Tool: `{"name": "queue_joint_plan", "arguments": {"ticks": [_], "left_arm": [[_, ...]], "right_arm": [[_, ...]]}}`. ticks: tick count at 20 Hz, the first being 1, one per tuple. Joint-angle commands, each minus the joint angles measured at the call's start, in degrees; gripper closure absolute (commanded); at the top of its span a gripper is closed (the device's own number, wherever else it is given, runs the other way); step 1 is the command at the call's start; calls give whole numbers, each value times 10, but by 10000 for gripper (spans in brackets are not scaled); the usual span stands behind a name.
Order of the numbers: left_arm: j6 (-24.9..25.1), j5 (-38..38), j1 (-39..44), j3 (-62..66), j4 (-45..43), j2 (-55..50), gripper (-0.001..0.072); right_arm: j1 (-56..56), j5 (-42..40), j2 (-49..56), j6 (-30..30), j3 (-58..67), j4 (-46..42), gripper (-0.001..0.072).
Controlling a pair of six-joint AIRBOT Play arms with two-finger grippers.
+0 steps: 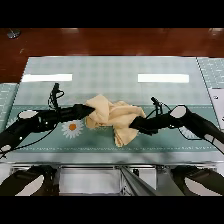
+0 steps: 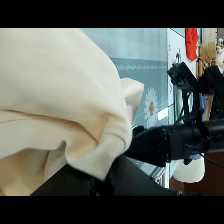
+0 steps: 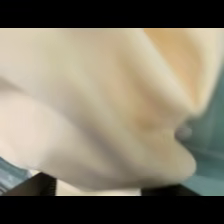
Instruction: Fold the shirts.
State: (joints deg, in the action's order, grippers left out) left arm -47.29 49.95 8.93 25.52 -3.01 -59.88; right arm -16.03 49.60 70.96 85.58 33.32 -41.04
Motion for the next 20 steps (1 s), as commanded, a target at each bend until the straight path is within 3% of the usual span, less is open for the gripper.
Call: {"name": "queue_joint_plan", "arguments": {"ticks": [1,2,3,9,14,16,20], "left_arm": [[2,7,0,2,0,0,678],[2,7,0,2,0,0,678],[2,7,-2,2,0,0,678],[-4,107,-124,130,0,23,679],[-90,127,-229,401,-3,33,679],[-140,153,-260,517,-43,34,679],[-234,235,-292,706,-209,64,679]], "right_arm": [[-6,-19,47,-31,47,50,408],[-6,-18,53,-44,60,50,633],[-6,-16,54,-65,75,48,694],[47,137,41,-46,325,-78,695],[100,271,32,-5,705,-186,695],[103,338,30,-2,846,-235,695],[102,369,-70,-12,883,-253,695]]}}
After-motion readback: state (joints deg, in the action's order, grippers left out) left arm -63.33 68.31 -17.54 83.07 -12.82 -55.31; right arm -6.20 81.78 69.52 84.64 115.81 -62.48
